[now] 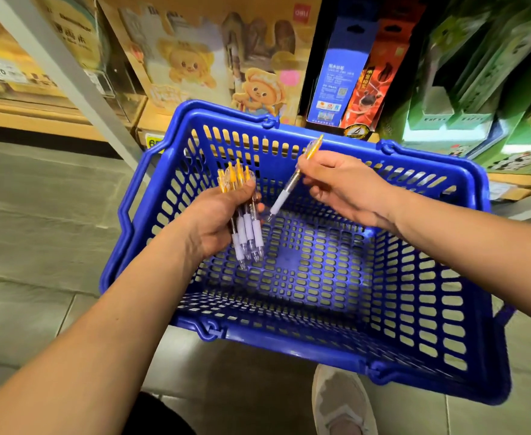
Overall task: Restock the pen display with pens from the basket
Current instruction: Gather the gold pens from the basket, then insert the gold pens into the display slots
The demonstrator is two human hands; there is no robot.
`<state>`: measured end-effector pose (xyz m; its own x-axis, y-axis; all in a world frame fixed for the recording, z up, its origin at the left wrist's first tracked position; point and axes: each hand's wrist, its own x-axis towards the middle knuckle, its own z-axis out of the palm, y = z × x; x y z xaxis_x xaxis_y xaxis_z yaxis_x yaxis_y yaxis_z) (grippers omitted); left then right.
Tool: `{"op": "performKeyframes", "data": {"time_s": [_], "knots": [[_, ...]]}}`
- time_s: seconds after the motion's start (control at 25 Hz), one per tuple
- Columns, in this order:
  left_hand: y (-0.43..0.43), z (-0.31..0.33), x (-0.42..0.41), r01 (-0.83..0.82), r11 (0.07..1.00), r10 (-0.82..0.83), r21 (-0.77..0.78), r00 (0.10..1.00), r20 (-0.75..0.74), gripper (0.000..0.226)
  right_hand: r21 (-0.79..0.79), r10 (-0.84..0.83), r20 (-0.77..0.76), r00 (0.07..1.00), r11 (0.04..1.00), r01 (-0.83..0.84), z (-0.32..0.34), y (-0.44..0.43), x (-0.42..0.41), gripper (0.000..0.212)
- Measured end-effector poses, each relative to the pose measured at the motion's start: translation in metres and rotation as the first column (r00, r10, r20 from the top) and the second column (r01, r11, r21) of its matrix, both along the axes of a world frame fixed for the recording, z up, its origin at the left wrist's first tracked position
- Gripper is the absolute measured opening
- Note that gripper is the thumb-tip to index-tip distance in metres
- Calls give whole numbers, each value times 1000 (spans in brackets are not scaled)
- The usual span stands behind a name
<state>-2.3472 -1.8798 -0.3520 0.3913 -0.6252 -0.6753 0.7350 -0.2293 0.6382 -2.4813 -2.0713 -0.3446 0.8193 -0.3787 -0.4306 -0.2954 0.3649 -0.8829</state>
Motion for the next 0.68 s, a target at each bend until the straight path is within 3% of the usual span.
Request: {"op": "performKeyframes", "data": {"time_s": [0.16,0.36,0.48,0.68], "knots": [[1,4,-3,61,997,-62,-36,998,-24,23,171,-19,-11,1000,985,21,3,5,5,13],[29,32,-32,7,999,-13,-44,991,-135,26,187,-44,-146,988,980,71,38,33,-12,16],[54,79,-53,-43,999,47,25,981,-191,36,176,-56,-254,966,979,103,92,57,-35,15],[76,240,-78,-56,995,71,80,978,-199,43,135,-35,-269,963,988,73,249,107,-57,12]]}}
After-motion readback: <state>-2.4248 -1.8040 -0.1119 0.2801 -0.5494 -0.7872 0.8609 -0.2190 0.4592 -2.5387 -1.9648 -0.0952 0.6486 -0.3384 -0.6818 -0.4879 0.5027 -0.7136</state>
